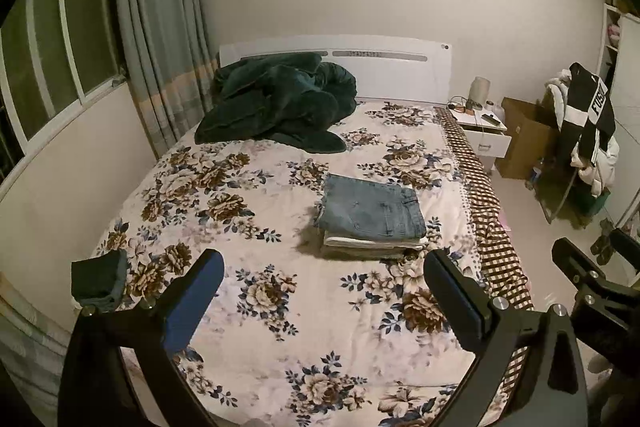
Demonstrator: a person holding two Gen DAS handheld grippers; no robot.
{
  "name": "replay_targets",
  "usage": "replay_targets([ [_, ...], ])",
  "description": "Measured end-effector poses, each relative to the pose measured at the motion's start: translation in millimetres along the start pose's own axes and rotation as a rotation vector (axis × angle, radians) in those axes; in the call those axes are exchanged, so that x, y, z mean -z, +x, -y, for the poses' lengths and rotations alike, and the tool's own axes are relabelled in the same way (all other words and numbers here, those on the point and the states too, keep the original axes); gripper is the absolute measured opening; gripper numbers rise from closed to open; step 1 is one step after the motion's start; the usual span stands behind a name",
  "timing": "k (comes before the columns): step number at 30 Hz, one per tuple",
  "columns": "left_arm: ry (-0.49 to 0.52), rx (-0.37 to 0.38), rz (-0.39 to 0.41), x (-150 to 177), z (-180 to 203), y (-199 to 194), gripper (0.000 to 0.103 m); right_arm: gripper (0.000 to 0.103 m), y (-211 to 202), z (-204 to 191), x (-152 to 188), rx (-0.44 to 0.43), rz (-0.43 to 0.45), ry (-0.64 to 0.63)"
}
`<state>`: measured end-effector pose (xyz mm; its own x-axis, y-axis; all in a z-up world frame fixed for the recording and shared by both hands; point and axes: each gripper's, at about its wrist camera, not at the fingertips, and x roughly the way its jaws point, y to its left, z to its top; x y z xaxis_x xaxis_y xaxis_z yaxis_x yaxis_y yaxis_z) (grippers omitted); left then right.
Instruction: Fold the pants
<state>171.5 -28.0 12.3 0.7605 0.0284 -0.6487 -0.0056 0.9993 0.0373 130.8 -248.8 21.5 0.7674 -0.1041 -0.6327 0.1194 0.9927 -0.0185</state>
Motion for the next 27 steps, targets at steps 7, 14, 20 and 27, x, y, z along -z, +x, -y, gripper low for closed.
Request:
replay_targets([
  [7, -0.002, -0.002, 0.005, -0.4, -5.9, -3.9, 0.102, 0.103, -3.6, -7.1, 4.5, -0.007, -0.011, 0.003],
  [14, -0.002, -0.001, 0.006, 0.6, -7.9, -6.9, 0.102, 0.103, -6.2, -6.5, 1.7, -0.026, -0.006, 0.004],
  [20, -0.002, -0.004, 0.010, -0.2, -8.4, -6.7, 0.102, 0.103, -9.7, -10.5, -0.2, -0.039, 0.004, 0.005],
  [27, -0.004, -0.003, 0.017, -0.7, -9.4, -9.9, 0.102, 0.103, -9.3, -11.6, -0.4, -0.041, 0.008, 0.004],
])
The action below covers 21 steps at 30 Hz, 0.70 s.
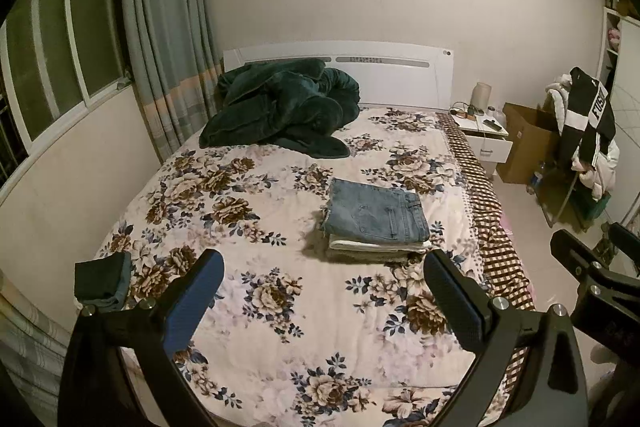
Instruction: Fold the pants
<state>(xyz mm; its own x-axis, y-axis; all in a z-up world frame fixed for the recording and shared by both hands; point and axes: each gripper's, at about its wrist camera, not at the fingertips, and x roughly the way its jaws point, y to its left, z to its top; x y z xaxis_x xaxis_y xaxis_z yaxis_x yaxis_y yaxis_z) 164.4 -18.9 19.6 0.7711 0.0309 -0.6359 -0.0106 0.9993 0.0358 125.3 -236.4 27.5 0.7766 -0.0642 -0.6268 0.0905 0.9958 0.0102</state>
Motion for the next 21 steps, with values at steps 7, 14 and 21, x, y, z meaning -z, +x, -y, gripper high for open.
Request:
replay_targets([
  [7, -0.002, -0.002, 0.002, -0.1, 0.7, -1.4, 0.102, 0.103, -1.5, -0.5, 0.7, -0.008, -0.009, -0.003],
  [14, 0.002, -0.003, 0.000, -1.6, -1.0, -2.3, 0.102, 0.103, 2.4, -5.6, 2.3, -0.015, -0.022, -0.013],
  [21, 0.006, -0.013, 0.011, -3.0, -7.2, -6.5, 0.102, 0.103, 3.0, -6.4, 4.9, -0.019, -0.025, -0.012],
])
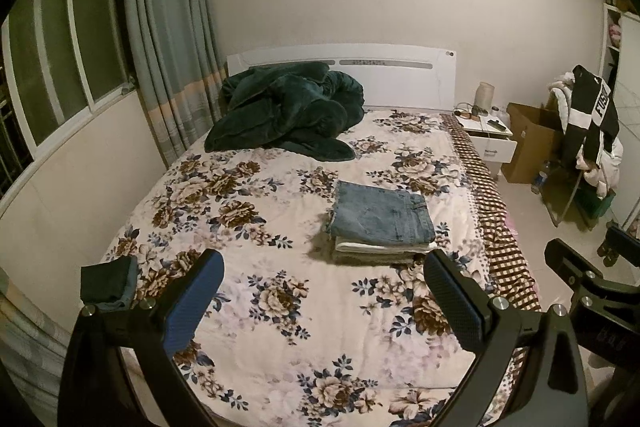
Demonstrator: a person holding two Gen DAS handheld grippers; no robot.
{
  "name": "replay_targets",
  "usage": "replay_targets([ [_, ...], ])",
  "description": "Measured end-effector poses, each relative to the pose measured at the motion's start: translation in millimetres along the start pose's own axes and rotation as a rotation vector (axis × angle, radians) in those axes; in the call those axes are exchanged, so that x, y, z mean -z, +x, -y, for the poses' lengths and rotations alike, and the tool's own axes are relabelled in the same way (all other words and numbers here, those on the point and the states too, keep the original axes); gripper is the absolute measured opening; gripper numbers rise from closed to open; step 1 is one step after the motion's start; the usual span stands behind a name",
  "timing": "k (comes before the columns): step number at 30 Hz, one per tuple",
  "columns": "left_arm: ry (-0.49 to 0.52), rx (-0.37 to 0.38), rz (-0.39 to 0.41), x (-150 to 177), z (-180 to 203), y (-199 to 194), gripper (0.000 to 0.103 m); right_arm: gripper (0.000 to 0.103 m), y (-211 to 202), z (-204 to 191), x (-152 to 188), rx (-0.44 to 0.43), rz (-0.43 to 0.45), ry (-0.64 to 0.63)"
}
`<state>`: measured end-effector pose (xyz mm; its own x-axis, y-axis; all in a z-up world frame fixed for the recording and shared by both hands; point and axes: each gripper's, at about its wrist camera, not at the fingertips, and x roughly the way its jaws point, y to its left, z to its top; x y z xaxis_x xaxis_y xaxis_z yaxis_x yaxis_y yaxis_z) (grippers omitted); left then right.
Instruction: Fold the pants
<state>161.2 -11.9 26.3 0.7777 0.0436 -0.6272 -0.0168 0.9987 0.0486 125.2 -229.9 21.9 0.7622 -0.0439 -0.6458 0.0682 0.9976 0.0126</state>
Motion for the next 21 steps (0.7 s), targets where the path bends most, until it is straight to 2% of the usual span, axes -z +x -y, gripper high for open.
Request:
replay_targets([
  [21, 0.009, -0.010, 0.030, -9.9, -7.0, -1.1, 0.102, 0.103, 1.5, 0.0, 0.2, 0.001, 0.006, 0.005],
])
